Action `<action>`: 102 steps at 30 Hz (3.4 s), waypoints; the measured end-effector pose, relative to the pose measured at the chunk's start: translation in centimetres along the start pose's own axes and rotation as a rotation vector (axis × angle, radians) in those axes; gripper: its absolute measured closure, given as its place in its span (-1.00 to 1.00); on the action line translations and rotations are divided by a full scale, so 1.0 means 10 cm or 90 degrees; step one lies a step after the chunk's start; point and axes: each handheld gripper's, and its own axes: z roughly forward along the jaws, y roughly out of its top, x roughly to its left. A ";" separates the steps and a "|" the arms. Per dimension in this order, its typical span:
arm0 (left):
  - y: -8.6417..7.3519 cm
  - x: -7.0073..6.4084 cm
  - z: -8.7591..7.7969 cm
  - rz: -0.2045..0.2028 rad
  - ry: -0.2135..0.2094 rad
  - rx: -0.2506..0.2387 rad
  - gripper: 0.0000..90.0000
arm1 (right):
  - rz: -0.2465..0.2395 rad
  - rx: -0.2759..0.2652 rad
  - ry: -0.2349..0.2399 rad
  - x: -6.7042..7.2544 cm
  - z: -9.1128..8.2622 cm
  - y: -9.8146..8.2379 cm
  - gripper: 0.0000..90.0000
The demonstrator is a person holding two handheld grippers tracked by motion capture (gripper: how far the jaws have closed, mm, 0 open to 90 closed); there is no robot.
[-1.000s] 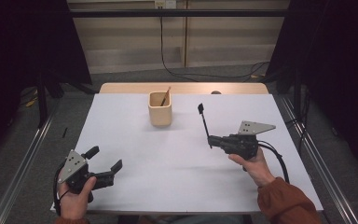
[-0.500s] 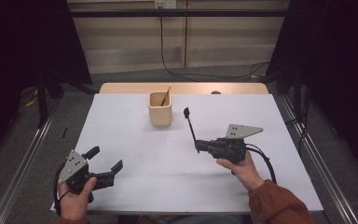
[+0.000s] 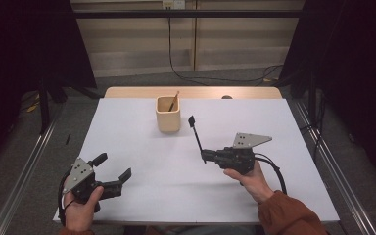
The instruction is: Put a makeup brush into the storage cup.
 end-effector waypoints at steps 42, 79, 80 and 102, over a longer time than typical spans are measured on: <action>0.32 -0.45 0.28 0.017 -0.110 -0.001 -0.95 | 0.001 -0.004 -0.001 -0.02 0.00 -0.01 0.92; 0.67 -0.89 0.81 0.013 -0.212 -0.017 -0.95 | 0.004 -0.013 0.000 -0.01 0.01 -0.02 0.92; 0.70 -0.91 0.83 0.020 -0.212 -0.018 -0.93 | 0.004 -0.013 0.000 -0.01 0.02 -0.02 0.92; 0.82 -1.07 1.16 0.035 -0.233 -0.033 -0.58 | 0.004 -0.017 0.008 0.00 0.02 -0.02 0.92</action>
